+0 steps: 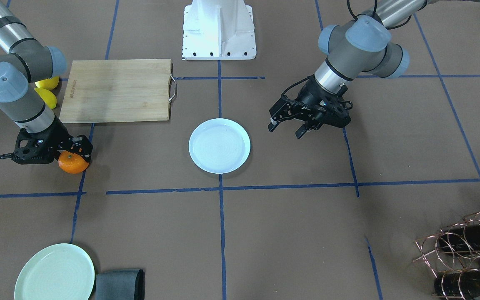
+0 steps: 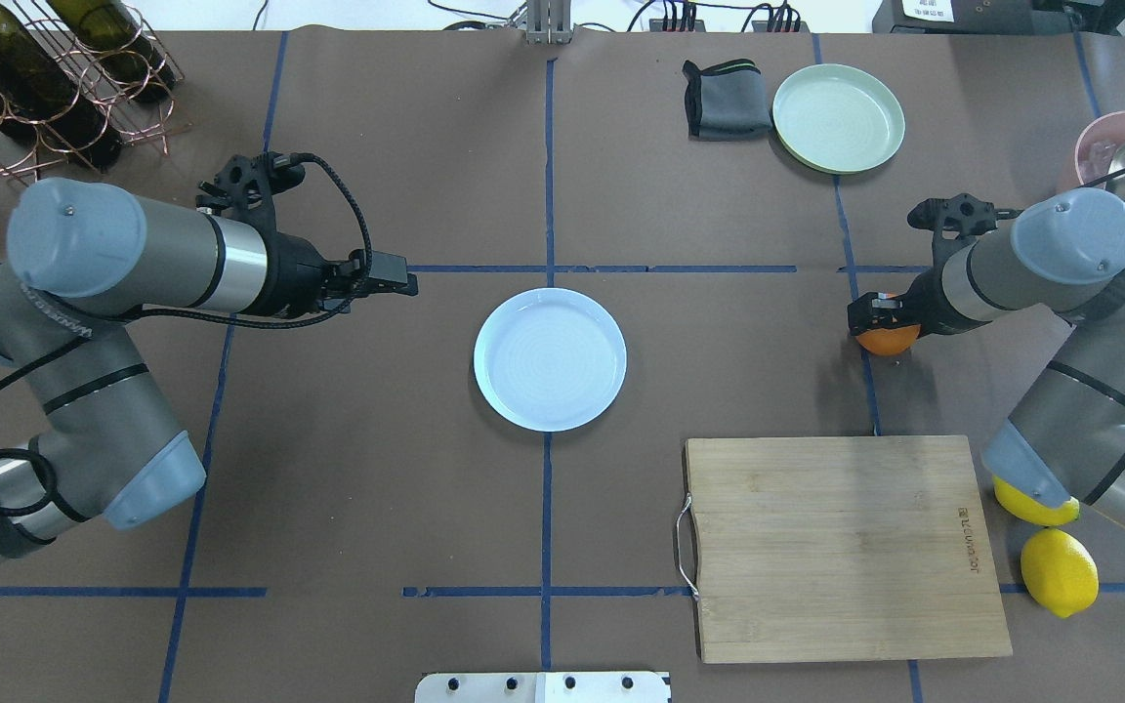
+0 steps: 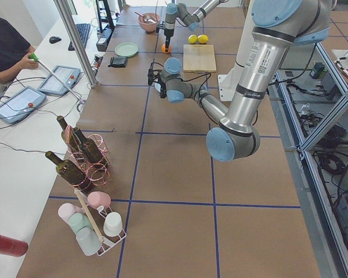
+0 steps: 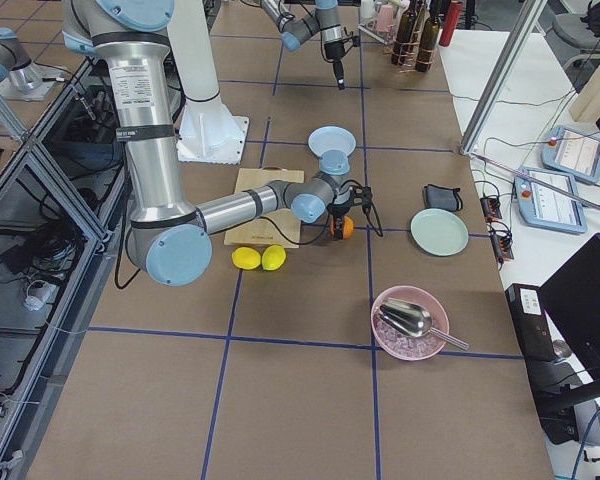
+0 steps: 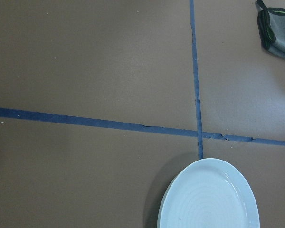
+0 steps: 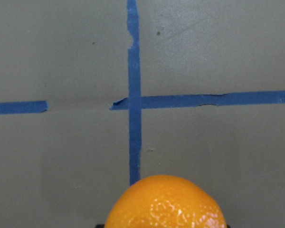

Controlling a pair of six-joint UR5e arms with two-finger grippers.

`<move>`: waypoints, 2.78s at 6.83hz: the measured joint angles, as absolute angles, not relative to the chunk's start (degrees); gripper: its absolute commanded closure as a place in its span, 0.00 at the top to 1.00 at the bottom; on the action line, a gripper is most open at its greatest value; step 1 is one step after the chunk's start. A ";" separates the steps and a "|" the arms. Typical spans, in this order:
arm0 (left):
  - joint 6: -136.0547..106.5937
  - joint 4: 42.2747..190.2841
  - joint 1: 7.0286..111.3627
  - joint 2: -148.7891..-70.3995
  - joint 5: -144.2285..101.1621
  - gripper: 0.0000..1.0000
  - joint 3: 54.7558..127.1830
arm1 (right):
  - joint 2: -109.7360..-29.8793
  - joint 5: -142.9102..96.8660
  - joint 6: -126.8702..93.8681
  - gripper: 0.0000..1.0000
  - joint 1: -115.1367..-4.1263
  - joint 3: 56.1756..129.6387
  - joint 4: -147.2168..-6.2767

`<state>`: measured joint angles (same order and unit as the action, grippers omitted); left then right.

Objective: Pick orange to plate
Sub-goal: 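Grasp the orange with the right gripper while the left arm withdraws, then carry the orange with the right gripper over the light blue plate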

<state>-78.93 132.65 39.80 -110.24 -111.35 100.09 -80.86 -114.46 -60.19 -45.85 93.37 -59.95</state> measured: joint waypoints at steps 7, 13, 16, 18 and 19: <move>-42.19 133.05 58.95 -86.97 -120.68 1.00 105.86 | -57.43 -102.79 -83.91 0.00 -31.38 92.38 -64.05; -38.80 133.07 60.75 -85.29 -120.71 1.00 105.77 | -51.34 -94.83 -86.46 0.00 -24.86 85.24 -63.99; -38.93 133.07 60.73 -85.34 -120.68 1.00 105.74 | -50.17 -94.74 -86.46 1.00 -24.79 83.21 -64.07; -38.93 133.07 60.70 -85.34 -120.67 1.00 105.70 | -50.40 -94.79 -86.14 1.00 -24.80 83.73 -64.08; -38.93 133.07 60.67 -85.34 -120.67 1.00 105.67 | -51.12 -95.05 -85.94 1.00 -25.21 85.81 -64.13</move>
